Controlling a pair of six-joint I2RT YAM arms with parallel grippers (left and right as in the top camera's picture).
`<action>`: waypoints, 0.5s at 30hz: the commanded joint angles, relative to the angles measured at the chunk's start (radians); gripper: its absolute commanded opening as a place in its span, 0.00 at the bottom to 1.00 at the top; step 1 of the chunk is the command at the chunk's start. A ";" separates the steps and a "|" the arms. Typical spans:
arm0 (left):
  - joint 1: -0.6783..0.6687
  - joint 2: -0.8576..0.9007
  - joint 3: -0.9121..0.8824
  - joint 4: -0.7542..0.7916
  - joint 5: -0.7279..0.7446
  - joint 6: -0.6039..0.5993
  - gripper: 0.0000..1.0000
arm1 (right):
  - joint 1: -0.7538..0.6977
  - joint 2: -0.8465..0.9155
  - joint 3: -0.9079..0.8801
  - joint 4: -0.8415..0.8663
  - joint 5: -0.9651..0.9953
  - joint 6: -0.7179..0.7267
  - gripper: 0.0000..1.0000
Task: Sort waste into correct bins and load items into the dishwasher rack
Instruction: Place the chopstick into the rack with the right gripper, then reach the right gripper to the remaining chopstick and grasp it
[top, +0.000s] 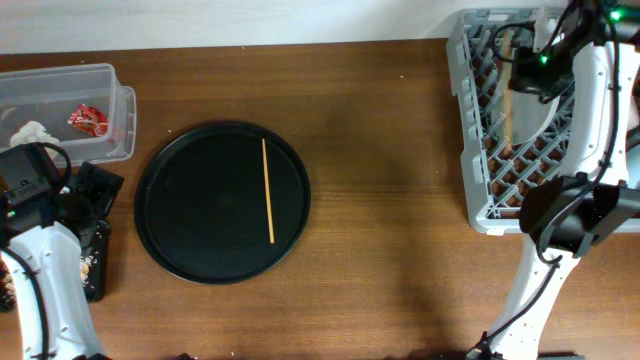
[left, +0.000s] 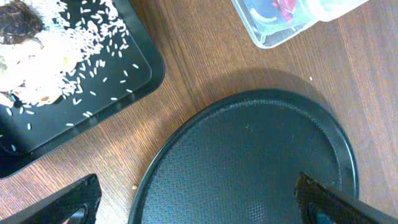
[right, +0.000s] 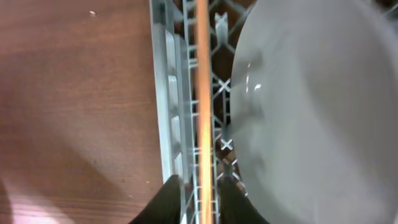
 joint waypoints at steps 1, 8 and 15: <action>0.003 -0.017 0.003 0.002 0.000 -0.010 0.99 | 0.006 0.005 -0.031 0.000 -0.012 0.048 0.34; 0.003 -0.017 0.003 0.002 0.000 -0.010 0.99 | 0.087 0.000 0.094 -0.101 -0.303 0.116 0.35; 0.003 -0.017 0.003 0.002 0.000 -0.010 0.99 | 0.574 0.005 0.104 -0.096 0.175 0.455 0.48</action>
